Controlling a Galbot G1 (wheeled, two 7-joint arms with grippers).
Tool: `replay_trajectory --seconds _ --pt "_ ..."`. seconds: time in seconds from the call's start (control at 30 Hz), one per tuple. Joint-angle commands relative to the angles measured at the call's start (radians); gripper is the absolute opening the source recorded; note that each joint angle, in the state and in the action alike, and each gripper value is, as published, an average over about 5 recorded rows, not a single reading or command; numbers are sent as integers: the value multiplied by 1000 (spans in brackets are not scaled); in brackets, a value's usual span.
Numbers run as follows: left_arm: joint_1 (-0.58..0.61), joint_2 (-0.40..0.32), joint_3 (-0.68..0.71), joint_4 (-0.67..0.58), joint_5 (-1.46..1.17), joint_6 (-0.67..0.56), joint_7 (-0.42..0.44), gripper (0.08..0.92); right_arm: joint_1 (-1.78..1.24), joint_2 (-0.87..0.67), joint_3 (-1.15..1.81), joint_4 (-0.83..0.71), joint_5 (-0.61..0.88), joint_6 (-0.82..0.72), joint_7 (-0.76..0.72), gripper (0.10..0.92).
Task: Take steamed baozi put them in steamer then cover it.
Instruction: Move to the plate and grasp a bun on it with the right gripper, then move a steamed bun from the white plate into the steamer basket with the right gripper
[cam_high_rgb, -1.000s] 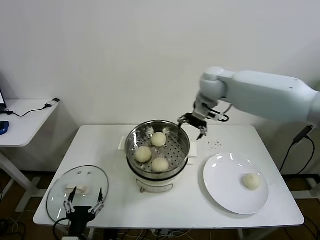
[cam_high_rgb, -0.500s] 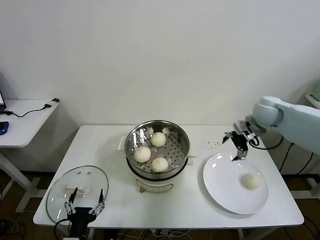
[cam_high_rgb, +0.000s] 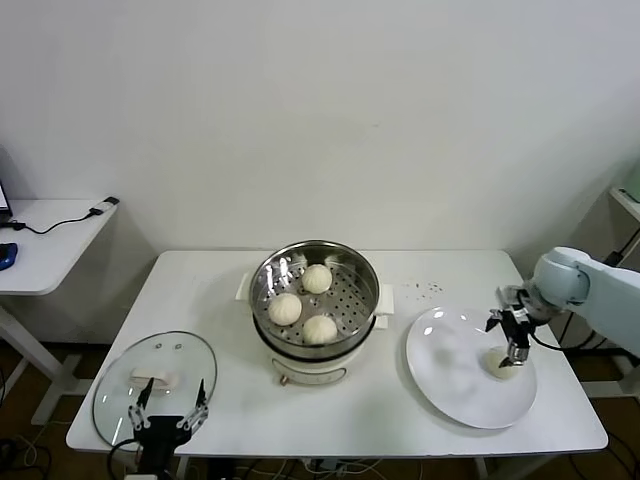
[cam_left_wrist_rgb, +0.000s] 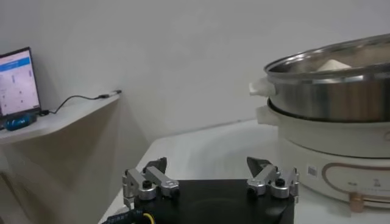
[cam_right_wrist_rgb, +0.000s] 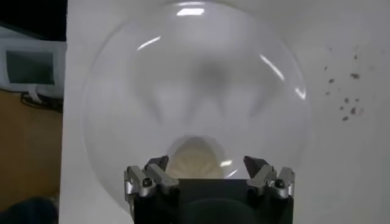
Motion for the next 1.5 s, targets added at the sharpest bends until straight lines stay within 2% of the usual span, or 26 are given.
replay_trajectory --seconds 0.03,0.53,0.93,1.2,1.5 --pt "0 -1 0 2 -8 5 0 823 -138 -10 107 -69 -61 -18 -3 823" --pt "1 -3 -5 9 -5 2 -1 823 -153 59 129 -143 -97 2 -10 821" --pt "6 -4 -7 9 -6 -3 -1 823 -77 72 77 -138 -26 -2 -15 710" --pt "5 -1 1 2 -7 -5 0 823 287 128 -196 -123 210 -29 -6 704" --pt "-12 15 30 -3 -4 -6 4 823 737 403 -549 -191 593 -30 -9 704"
